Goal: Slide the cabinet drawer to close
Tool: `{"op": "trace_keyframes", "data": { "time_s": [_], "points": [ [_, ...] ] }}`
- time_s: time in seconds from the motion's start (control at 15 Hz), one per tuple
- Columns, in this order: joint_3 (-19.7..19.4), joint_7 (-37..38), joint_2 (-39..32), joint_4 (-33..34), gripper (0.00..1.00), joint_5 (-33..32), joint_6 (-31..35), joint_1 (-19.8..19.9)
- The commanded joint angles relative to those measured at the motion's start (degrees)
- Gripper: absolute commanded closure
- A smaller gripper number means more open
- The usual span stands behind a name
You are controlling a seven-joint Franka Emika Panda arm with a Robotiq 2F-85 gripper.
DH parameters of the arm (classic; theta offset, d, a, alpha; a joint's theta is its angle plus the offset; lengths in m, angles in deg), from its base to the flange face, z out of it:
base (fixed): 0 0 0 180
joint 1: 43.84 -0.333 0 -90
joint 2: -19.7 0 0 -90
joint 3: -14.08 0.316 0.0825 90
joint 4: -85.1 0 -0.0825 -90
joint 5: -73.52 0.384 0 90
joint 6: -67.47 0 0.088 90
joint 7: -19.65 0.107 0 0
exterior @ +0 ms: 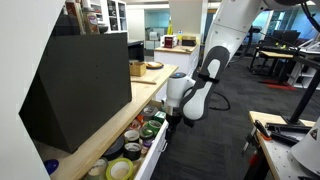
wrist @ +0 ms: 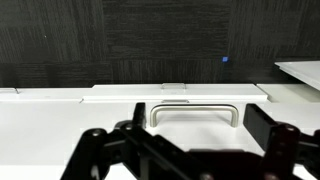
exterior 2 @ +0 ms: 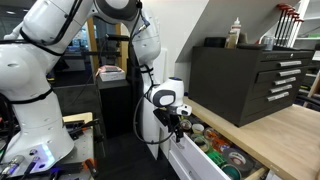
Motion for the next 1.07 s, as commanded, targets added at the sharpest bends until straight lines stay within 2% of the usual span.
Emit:
{"op": "trace_keyframes", "data": {
  "time_s": [0.0, 0.33, 1.0],
  "points": [
    [-0.36, -0.73, -2.98, 2.70, 0.00, 0.36, 2.23, -0.43],
    [-0.77, -0.74, -5.68, 4.55, 0.00, 0.26, 4.12, -0.62],
    [-2.09, -0.91, -10.29, 11.53, 0.00, -0.15, 3.84, -1.16]
  ]
}}
